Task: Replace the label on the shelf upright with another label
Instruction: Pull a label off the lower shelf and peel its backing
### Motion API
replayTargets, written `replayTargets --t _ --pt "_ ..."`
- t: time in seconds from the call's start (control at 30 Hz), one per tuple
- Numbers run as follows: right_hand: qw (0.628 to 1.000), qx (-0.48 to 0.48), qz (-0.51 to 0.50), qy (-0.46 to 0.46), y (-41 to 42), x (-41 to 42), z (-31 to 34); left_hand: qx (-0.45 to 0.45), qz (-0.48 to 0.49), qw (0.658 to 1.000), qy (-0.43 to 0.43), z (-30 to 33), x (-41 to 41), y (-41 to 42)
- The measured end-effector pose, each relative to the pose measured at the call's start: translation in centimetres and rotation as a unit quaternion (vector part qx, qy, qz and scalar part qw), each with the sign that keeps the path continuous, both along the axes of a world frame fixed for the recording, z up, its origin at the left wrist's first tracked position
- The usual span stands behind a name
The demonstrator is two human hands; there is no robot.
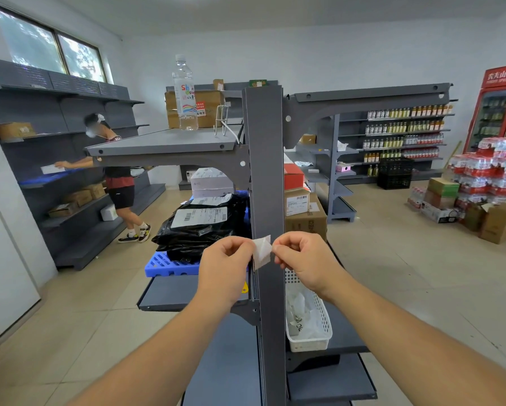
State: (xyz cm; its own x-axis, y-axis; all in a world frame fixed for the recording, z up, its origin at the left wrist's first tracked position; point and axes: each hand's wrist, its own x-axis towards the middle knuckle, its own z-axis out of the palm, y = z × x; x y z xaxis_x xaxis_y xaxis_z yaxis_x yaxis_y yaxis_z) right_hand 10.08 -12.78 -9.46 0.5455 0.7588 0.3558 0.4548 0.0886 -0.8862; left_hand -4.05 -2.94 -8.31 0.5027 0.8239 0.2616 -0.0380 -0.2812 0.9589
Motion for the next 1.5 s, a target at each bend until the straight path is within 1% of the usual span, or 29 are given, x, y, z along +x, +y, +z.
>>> replayTargets --t 0.27,0.4,0.5,0.6,0.77,0.93,1.1,1.27,1.4,1.5 --pt "0.998 -0.023 -0.054 0.030 -1.4 2.9 -1.8 -0.057 0.020 0.998 -0.013 -0.3 -0.1 0.6" --pt "0.993 -0.038 -0.099 0.060 -2.5 5.2 -3.6 -0.050 0.030 0.998 -0.019 -0.5 -0.2 0.9" --pt "0.982 -0.082 -0.159 0.060 -2.9 7.1 -5.5 -0.018 0.024 1.000 0.004 -0.9 -0.3 1.1" --pt "0.965 -0.168 -0.202 0.014 -2.8 8.4 -7.5 -0.005 0.017 1.000 0.014 -1.3 -0.5 1.1" --pt "0.943 -0.261 -0.191 -0.079 -1.3 9.4 -9.5 0.043 0.012 0.997 0.060 -2.0 -1.1 1.0" --pt "0.922 -0.324 -0.159 -0.141 1.4 10.3 -11.4 0.039 0.032 0.996 0.072 -2.5 -2.1 1.6" --pt "0.916 -0.344 -0.150 -0.144 3.5 11.0 -12.6 0.008 0.052 0.996 0.074 -2.8 -3.1 2.2" --pt "0.903 -0.366 -0.154 -0.164 4.6 11.3 -13.4 0.007 0.067 0.994 0.083 -3.0 -3.7 2.7" --pt "0.904 -0.362 -0.158 -0.162 4.8 11.5 -13.3 -0.012 0.072 0.994 0.077 -3.1 -3.6 2.9" --pt "0.906 -0.353 -0.162 -0.169 4.7 11.9 -13.2 -0.042 0.078 0.994 0.067 -3.0 -3.2 2.9"
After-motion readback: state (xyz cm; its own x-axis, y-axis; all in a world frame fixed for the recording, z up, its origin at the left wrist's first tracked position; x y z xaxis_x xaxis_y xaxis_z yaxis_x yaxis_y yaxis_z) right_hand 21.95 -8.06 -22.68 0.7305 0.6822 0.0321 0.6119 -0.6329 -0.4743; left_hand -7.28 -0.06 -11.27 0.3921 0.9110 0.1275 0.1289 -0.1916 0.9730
